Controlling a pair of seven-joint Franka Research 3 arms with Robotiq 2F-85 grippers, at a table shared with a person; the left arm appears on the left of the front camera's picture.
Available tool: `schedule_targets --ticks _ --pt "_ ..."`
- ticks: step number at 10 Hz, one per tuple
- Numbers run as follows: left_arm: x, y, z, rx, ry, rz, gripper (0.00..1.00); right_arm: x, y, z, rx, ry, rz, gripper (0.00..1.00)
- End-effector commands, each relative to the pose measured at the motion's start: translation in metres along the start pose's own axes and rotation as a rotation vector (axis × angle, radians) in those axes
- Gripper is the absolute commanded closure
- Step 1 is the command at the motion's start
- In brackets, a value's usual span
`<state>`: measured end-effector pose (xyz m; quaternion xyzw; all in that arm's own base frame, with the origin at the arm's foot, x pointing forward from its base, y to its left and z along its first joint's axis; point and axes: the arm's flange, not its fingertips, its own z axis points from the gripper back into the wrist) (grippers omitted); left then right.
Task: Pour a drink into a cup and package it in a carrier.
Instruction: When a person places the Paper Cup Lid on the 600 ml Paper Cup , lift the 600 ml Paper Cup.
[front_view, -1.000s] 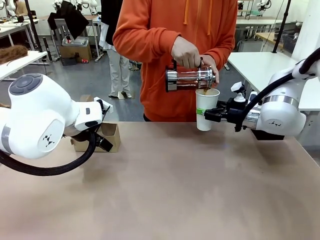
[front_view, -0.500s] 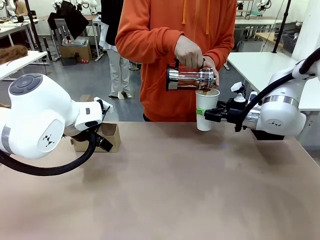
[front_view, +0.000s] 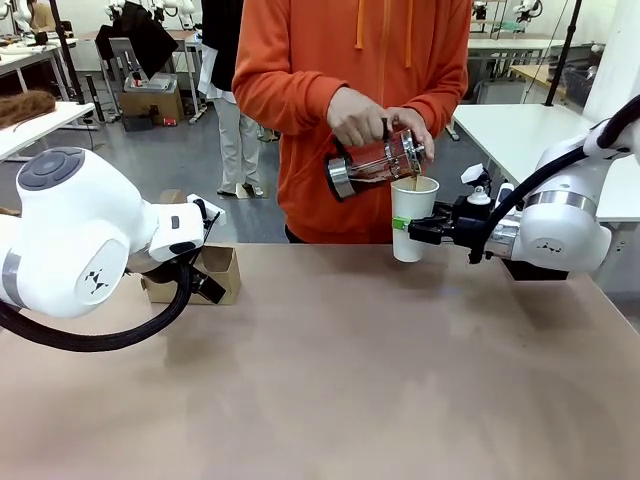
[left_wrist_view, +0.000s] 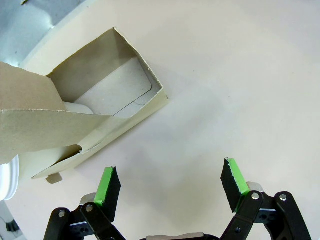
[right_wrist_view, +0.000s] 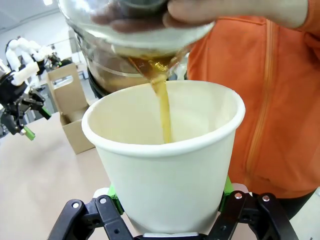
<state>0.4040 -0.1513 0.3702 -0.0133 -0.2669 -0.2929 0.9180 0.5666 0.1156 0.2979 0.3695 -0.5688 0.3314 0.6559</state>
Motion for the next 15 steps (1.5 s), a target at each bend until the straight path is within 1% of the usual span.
schedule_targets --ticks 1,15 --pt "0.0000 0.0000 0.0004 -0.001 -0.001 0.000 0.00 0.0018 0.0021 -0.0030 -0.016 0.000 -0.005 0.20" --pt "0.0000 0.0000 0.0004 -0.001 -0.001 0.000 0.00 0.0018 0.0021 -0.0030 -0.016 0.000 -0.005 0.20"
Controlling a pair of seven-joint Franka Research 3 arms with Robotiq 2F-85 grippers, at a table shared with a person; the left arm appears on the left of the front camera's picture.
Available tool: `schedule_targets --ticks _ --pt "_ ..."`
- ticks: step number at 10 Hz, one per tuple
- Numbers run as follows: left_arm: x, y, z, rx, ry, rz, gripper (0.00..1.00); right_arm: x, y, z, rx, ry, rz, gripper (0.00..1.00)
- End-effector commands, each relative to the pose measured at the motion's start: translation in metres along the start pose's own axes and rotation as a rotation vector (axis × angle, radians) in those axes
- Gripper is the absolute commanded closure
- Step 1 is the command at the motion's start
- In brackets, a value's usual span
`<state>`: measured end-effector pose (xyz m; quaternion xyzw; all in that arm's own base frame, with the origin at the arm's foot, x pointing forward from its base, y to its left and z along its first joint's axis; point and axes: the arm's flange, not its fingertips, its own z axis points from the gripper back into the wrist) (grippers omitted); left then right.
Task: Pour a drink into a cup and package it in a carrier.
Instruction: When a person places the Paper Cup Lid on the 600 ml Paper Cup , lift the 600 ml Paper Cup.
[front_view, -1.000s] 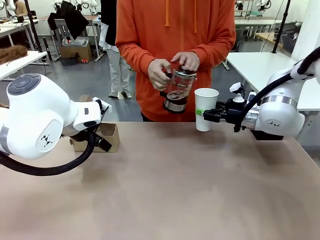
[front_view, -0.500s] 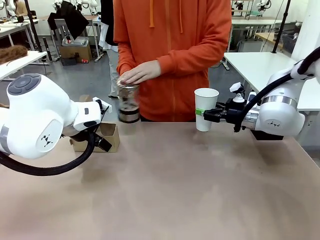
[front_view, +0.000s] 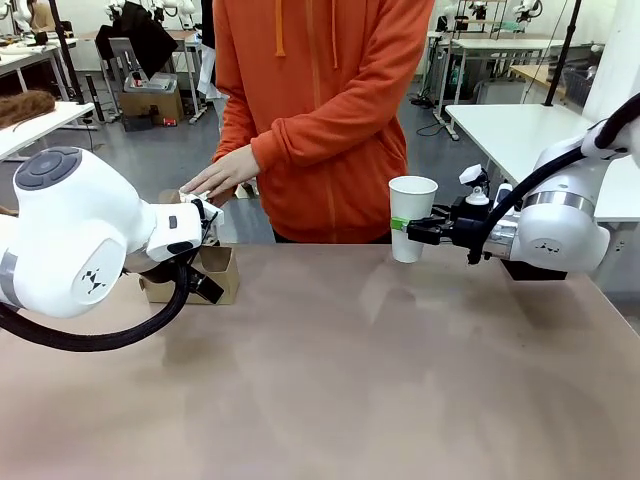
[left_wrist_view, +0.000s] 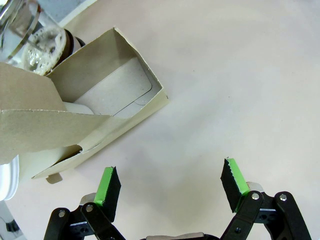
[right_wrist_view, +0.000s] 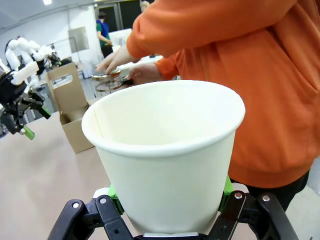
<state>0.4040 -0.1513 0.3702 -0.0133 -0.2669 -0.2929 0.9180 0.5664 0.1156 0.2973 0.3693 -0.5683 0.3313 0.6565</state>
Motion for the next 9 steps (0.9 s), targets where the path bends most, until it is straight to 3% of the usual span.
schedule_targets --ticks 1,9 --pt "0.0000 0.0000 0.0004 -0.001 -0.001 0.000 0.00 0.0024 0.0021 -0.0031 -0.015 -0.001 -0.004 0.20" --pt "0.0000 0.0000 0.0004 -0.001 -0.001 0.000 0.00 0.0024 0.0021 -0.0031 -0.015 -0.001 -0.004 0.20"
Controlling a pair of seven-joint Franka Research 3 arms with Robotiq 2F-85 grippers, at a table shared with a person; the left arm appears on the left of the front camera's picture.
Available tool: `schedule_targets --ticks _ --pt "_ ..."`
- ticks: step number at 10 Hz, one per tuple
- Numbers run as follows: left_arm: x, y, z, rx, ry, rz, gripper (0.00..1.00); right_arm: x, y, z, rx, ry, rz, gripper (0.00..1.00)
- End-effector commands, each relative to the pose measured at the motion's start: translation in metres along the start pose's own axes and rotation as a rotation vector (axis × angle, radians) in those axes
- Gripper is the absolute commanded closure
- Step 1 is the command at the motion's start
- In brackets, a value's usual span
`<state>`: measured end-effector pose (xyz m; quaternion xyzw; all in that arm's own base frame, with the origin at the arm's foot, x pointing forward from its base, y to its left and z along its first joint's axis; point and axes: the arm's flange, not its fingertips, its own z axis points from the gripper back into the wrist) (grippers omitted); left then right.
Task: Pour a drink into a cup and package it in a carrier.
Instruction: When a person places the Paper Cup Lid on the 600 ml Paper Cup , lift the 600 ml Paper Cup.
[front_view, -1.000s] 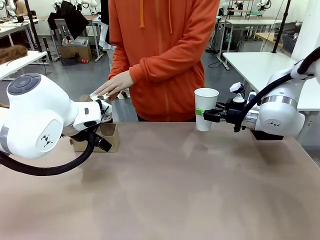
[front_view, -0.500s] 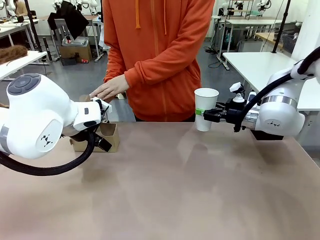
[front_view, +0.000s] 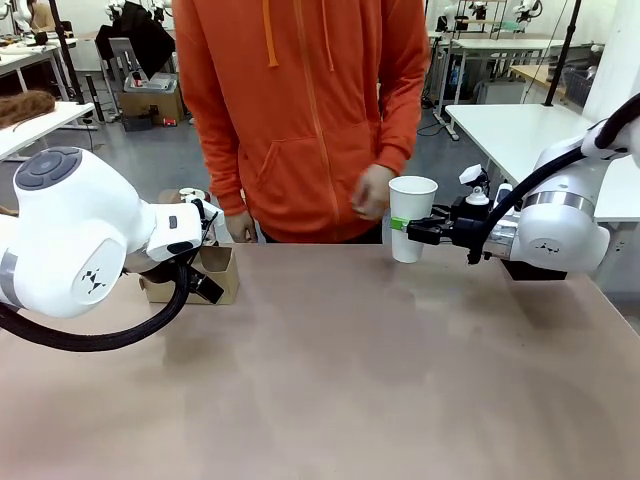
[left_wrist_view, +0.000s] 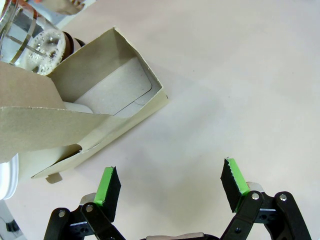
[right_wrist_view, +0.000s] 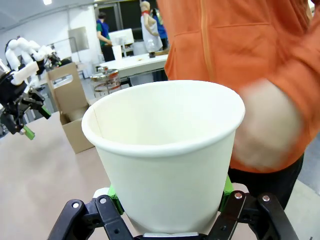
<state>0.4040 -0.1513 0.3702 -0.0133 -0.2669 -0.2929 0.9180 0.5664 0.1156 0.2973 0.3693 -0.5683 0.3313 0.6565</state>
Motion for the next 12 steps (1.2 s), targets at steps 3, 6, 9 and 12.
schedule_targets --ticks 3,6,9,12 --pt "0.0000 0.0000 0.0004 -0.001 -0.001 0.000 0.00 0.0024 0.0021 -0.0030 -0.015 -0.001 -0.004 0.20" --pt "0.0000 0.0000 0.0004 -0.001 -0.001 0.000 0.00 0.0024 0.0021 -0.0030 -0.015 -0.001 -0.004 0.20" --pt "0.0000 0.0000 0.0004 -0.001 -0.001 0.000 0.00 0.0024 0.0021 -0.0030 -0.015 -0.001 -0.004 0.20" --pt "0.0000 0.0000 0.0004 -0.001 -0.001 0.000 0.00 0.0024 0.0021 -0.0030 -0.015 -0.001 -0.004 0.20"
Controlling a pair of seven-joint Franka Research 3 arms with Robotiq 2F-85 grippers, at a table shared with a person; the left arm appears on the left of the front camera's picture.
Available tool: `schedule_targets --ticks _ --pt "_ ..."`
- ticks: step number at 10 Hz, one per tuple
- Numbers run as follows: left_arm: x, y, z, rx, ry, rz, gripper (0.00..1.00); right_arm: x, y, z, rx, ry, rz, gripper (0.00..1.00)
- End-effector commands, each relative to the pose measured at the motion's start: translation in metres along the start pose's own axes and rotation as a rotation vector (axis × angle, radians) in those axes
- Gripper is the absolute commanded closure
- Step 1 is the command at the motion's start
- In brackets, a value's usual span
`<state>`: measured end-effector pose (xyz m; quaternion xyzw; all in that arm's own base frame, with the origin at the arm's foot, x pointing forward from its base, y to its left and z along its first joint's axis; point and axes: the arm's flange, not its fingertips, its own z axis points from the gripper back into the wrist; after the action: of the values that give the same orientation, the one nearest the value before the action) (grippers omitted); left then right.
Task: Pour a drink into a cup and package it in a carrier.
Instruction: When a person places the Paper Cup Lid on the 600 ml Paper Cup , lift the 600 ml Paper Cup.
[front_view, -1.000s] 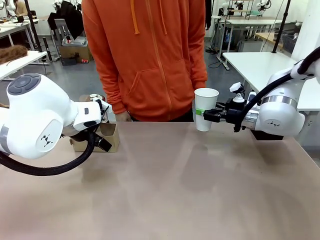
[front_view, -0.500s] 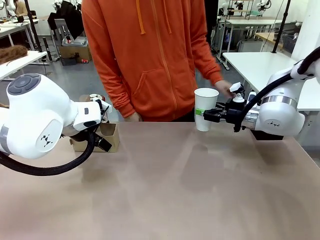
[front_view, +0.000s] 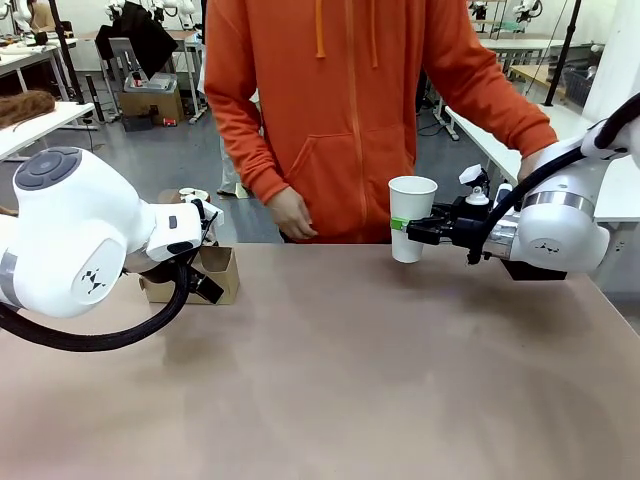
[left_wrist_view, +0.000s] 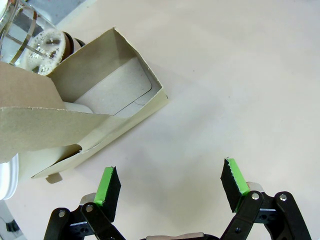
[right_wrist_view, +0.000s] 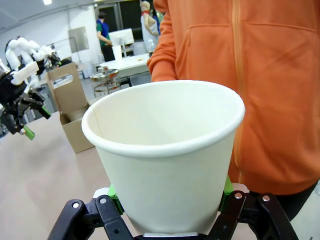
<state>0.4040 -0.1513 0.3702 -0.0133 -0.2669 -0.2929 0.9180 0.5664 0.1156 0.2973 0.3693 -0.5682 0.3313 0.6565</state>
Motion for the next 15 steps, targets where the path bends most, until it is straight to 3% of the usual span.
schedule_targets --ticks 1,15 --pt "0.0000 0.0000 0.0004 -0.001 -0.001 0.000 0.00 0.0024 0.0021 -0.0030 -0.015 -0.001 -0.004 0.20" --pt "0.0000 0.0000 0.0004 -0.001 -0.001 0.000 0.00 0.0024 0.0021 -0.0030 -0.015 -0.001 -0.004 0.20"
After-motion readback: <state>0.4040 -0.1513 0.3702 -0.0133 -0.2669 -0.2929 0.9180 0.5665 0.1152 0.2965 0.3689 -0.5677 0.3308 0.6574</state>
